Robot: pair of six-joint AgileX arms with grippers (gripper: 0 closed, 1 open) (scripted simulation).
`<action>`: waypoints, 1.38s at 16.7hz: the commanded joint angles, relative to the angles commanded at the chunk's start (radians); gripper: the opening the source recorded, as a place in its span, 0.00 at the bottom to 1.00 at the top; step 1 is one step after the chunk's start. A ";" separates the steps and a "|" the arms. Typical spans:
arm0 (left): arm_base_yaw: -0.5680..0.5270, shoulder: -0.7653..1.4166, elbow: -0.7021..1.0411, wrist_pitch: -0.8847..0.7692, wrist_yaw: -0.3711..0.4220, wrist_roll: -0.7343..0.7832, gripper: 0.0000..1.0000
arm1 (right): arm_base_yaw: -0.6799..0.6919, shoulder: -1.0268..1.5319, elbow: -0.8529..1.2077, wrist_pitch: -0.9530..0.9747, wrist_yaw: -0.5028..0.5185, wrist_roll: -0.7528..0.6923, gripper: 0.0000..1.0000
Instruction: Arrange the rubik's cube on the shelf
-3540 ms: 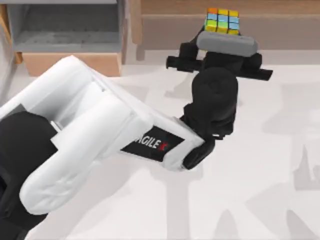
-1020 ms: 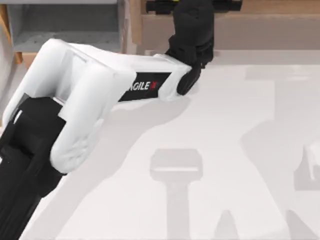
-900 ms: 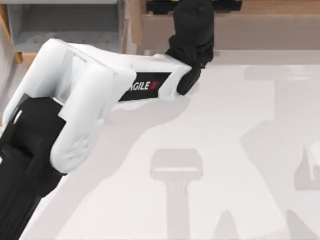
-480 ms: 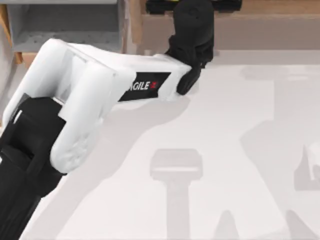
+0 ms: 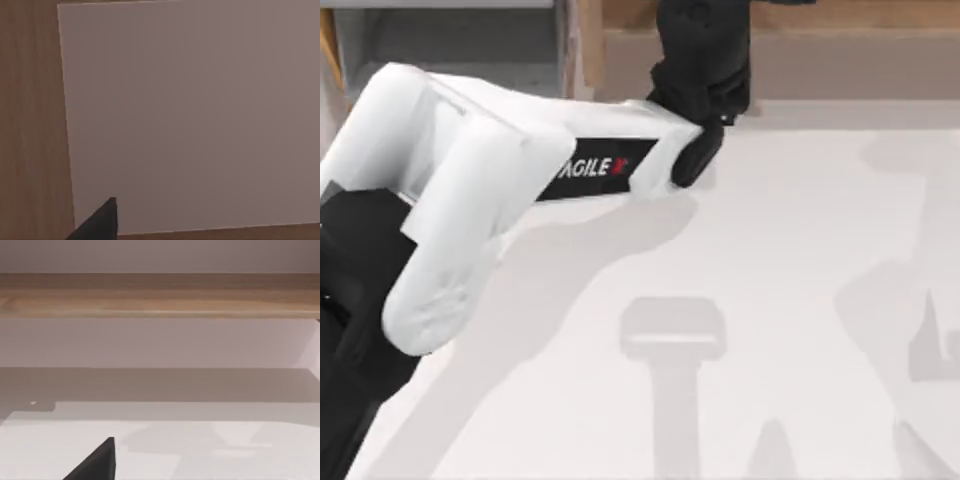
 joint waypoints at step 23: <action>1.098 -0.652 -1.085 0.594 0.955 1.131 1.00 | 0.000 0.000 0.000 0.000 0.000 0.000 1.00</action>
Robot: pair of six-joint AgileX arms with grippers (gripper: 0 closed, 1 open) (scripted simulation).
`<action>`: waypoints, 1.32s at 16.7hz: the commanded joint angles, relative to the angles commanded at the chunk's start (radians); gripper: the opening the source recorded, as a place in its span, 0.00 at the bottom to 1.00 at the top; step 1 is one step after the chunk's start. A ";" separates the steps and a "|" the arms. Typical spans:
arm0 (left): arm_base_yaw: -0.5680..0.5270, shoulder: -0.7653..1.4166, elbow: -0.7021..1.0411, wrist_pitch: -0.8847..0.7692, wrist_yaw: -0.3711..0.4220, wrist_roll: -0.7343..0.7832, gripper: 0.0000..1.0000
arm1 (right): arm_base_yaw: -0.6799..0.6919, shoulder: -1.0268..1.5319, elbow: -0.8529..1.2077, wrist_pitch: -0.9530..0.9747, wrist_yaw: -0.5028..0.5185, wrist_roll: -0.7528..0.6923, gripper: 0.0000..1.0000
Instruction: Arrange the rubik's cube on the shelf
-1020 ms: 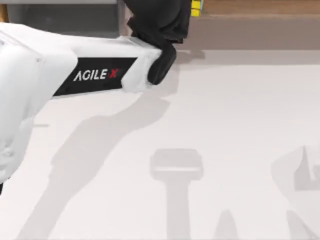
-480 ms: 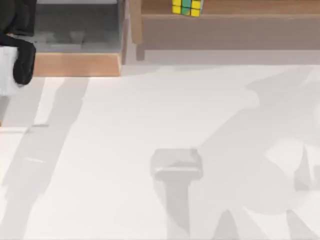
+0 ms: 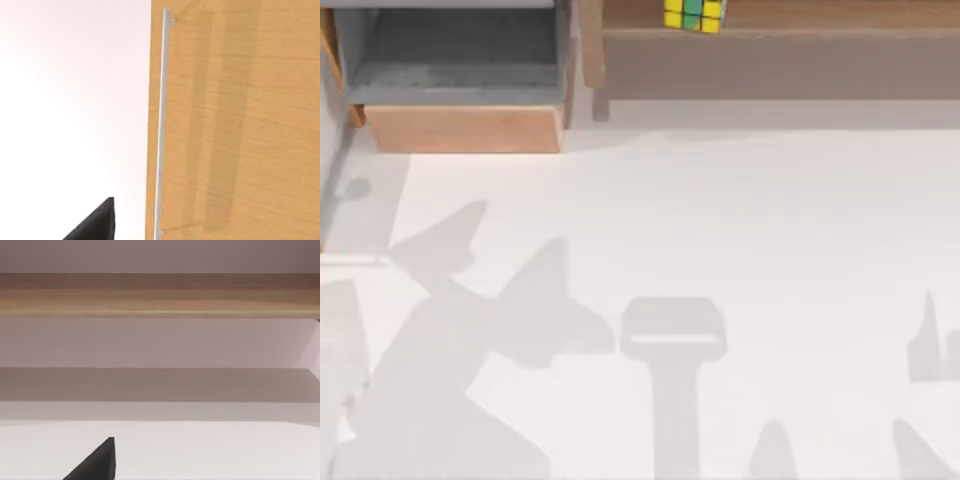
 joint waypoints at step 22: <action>0.281 0.249 -0.168 -0.076 0.326 0.227 1.00 | 0.000 0.000 0.000 0.000 0.000 0.000 1.00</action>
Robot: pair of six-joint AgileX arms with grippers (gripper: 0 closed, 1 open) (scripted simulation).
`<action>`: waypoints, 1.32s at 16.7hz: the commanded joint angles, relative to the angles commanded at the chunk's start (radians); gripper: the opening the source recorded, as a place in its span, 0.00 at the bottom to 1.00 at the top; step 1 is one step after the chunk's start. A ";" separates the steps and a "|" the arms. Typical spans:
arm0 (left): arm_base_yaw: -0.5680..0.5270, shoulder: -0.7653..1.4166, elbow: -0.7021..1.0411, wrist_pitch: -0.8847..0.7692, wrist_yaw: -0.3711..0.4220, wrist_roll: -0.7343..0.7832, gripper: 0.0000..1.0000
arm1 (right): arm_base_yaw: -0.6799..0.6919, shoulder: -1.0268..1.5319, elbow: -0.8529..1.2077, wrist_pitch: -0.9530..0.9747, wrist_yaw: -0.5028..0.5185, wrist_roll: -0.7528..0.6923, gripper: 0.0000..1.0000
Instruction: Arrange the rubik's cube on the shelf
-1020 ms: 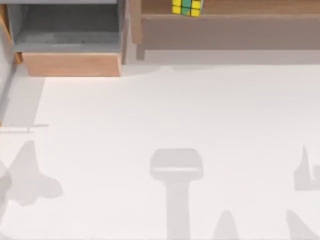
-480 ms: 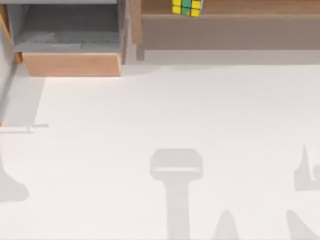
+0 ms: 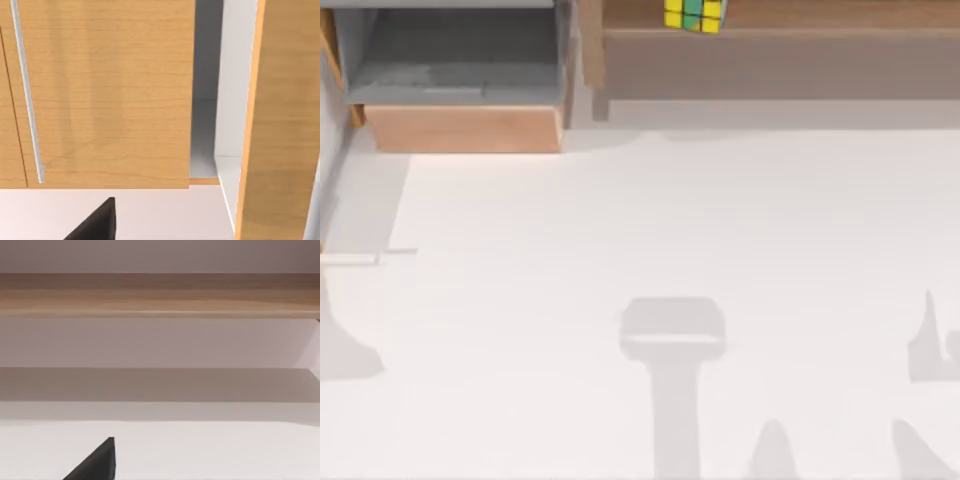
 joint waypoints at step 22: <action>-0.010 0.005 0.013 -0.007 -0.010 0.000 0.00 | 0.000 0.000 0.000 0.000 0.000 0.000 1.00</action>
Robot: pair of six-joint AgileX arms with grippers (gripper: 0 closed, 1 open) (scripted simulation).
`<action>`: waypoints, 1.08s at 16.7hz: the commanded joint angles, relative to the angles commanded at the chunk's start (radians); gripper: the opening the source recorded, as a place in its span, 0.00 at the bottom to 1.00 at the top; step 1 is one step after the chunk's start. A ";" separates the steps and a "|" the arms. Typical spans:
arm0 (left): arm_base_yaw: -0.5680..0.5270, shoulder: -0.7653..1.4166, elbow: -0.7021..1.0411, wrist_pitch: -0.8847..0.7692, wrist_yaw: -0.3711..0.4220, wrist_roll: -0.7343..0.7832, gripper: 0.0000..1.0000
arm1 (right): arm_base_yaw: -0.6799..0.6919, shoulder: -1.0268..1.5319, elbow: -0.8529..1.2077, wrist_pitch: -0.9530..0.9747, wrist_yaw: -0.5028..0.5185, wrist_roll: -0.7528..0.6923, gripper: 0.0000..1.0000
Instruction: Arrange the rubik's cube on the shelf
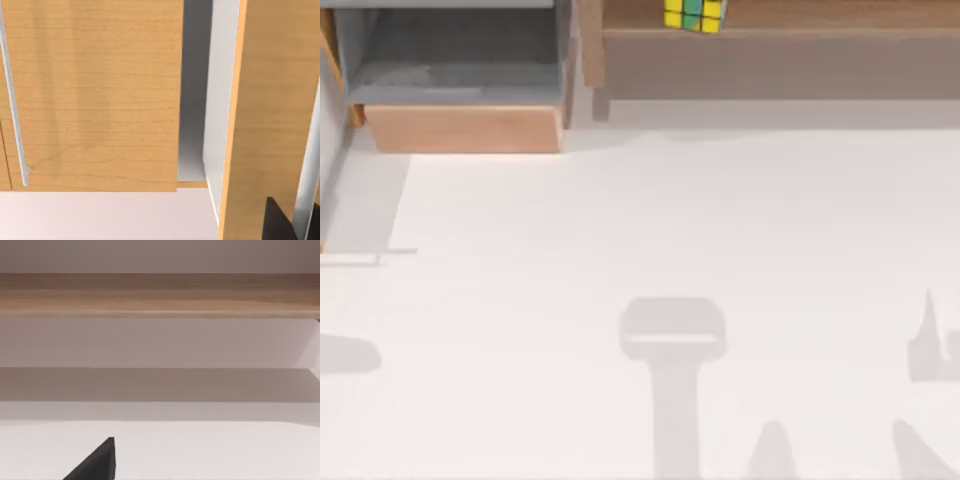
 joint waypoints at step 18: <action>-0.113 0.101 0.213 -0.135 -0.118 -0.010 0.00 | 0.000 0.000 0.000 0.000 0.000 0.000 1.00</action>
